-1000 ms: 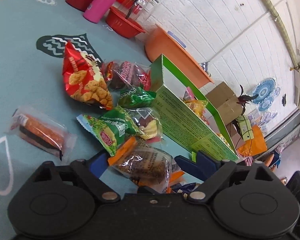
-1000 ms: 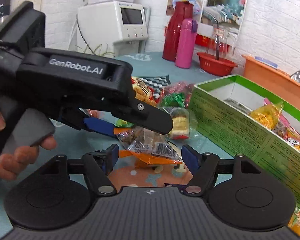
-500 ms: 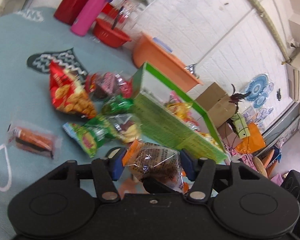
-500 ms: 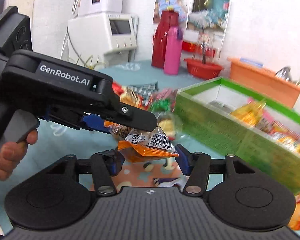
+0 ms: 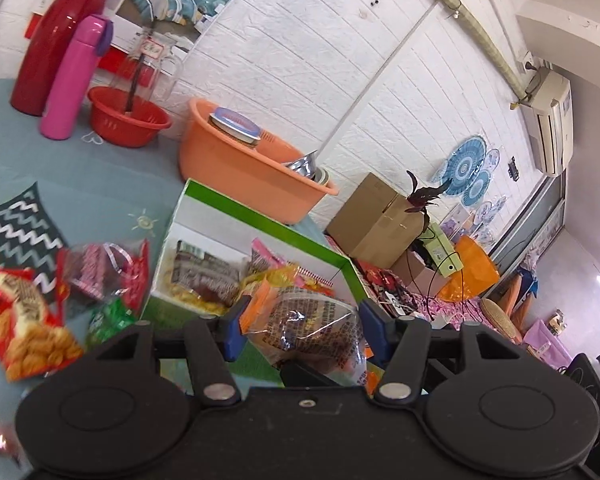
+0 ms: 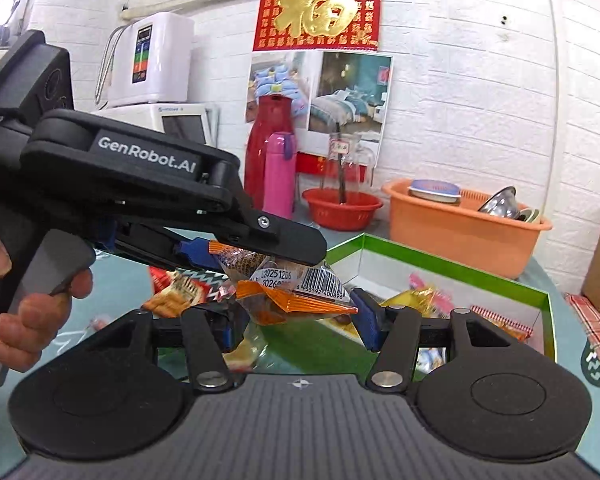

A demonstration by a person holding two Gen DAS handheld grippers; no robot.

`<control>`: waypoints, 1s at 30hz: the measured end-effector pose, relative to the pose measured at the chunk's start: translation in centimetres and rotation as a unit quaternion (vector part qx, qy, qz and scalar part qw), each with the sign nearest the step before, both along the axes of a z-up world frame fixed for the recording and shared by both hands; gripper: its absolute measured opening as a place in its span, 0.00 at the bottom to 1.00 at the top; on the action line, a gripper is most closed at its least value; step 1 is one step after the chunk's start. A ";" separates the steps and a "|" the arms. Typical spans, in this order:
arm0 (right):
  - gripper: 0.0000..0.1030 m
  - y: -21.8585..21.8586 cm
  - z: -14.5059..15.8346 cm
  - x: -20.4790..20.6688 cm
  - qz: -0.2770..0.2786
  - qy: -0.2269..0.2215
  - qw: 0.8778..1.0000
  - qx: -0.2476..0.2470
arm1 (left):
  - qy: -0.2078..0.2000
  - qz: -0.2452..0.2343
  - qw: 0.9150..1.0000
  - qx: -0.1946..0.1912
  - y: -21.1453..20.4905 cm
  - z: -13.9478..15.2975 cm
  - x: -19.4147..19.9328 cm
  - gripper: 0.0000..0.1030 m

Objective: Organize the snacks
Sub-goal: 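Carry the clear bread-roll bag into the green box and release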

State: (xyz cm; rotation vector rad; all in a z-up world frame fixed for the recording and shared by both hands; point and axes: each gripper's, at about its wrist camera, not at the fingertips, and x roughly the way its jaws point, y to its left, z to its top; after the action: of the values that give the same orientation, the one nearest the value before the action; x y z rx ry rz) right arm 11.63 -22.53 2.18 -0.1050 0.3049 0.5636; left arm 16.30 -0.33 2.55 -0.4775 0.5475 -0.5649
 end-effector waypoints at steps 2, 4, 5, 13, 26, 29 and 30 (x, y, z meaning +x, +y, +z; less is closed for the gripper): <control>0.88 -0.2 0.0 1.3 -0.003 0.001 1.000 0.003 | 0.002 -0.004 1.000 0.001 -0.3 -0.1 1.4 0.51; 0.88 -0.4 -0.2 2.4 -0.007 0.007 1.000 0.007 | 0.007 -0.006 1.000 0.001 -0.5 -0.4 2.7 0.51; 0.88 -0.4 -0.3 2.8 -0.009 0.009 1.000 0.009 | 0.007 -0.007 1.000 0.002 -0.6 -0.5 3.3 0.51; 0.89 -0.5 -1.2 5.9 -0.021 0.011 0.999 0.022 | 0.001 -0.008 1.000 0.016 -0.8 -1.2 6.6 0.55; 1.00 -1.5 -1.3 5.2 -0.042 0.041 0.998 0.017 | -0.003 0.013 0.999 0.049 -0.4 -0.8 4.8 1.00; 1.00 -2.9 0.2 2.9 -0.045 0.023 0.998 0.032 | -0.008 0.017 0.999 0.048 -0.3 0.6 2.7 1.00; 1.00 -3.4 0.6 2.1 -0.044 0.017 0.998 0.038 | -0.004 0.020 0.999 0.051 -0.3 1.0 1.9 1.00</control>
State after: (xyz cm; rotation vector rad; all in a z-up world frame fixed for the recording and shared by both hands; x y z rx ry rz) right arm 13.72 -25.95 2.74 -0.0081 0.3197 0.4891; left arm 18.23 -0.65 3.55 -0.3890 0.5545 -0.4978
